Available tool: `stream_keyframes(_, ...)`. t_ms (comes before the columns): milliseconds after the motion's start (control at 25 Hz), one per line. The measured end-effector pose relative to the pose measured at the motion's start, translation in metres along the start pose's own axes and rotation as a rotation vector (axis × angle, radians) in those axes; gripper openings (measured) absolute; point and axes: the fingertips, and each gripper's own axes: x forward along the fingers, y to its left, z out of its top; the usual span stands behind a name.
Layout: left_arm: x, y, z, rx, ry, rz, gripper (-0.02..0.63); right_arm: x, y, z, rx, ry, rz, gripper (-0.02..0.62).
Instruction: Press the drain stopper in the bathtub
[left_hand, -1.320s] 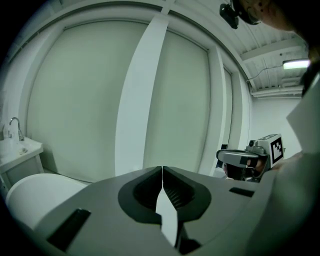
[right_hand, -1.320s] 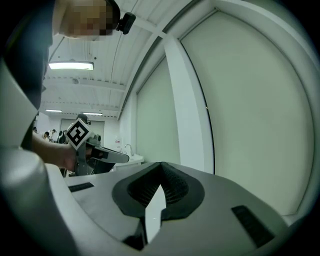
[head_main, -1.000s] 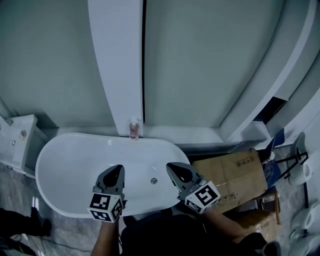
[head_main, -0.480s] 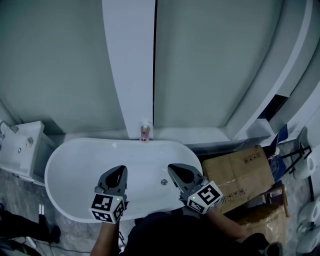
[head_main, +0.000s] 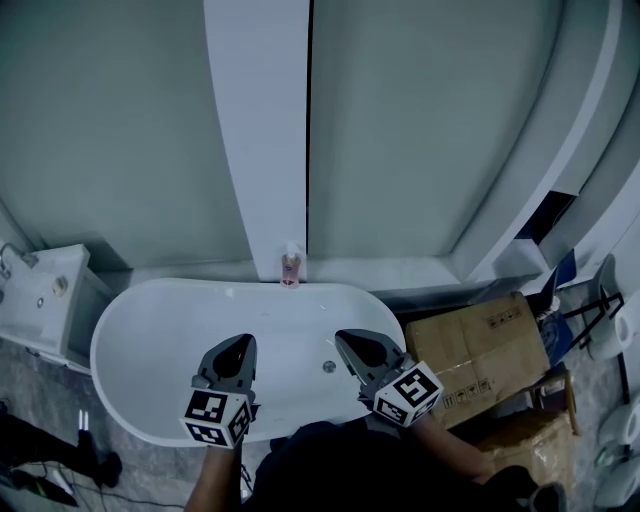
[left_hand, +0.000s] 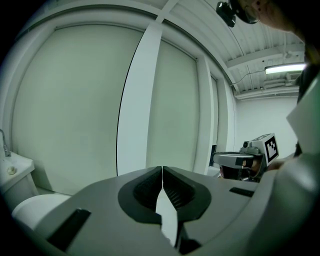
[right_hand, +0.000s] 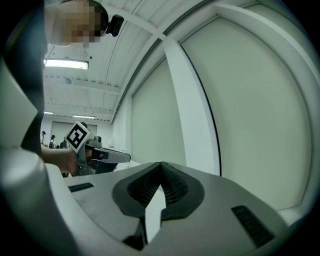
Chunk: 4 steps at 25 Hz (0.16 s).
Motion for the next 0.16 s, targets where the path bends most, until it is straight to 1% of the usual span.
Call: stream_keyframes(160, 0.0049, -0.0056, -0.0033, -0.001, 0.018, -0.008, 0.020, 0.0010, -0.0026, -0.0033, 0.000, 0.010, 0.011, 0.011)
